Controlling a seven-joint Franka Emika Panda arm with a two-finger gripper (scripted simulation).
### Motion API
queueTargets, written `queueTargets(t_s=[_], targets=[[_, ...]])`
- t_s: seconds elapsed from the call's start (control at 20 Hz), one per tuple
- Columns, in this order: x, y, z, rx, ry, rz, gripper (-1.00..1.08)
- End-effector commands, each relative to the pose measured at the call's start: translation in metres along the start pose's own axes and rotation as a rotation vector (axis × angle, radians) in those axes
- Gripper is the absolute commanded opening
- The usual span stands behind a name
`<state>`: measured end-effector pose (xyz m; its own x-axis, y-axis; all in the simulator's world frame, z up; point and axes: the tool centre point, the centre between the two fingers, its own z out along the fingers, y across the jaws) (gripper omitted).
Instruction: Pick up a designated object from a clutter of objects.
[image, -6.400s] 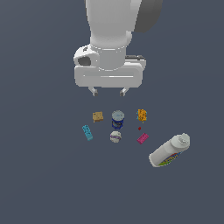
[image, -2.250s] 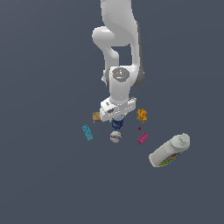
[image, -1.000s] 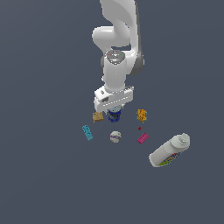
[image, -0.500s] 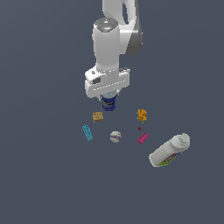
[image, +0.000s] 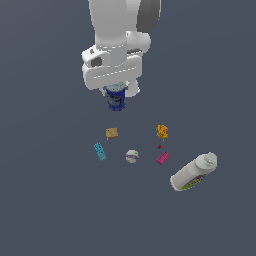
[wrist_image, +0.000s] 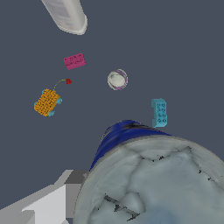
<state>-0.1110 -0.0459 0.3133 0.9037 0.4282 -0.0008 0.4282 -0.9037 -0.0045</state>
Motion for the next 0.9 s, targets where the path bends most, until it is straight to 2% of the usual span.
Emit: queueTargets(t_s=[0.0, 0.45, 0.85], targets=[[-0.006, 0.006, -0.025, -0.002, 0.003, 0.000, -1.00], [-0.024, 0.026, -0.104, -0.003, 0.001, 0.001, -1.00], [-0.032, 0.038, -0.146, -0.004, 0.001, 0.001, -1.00]])
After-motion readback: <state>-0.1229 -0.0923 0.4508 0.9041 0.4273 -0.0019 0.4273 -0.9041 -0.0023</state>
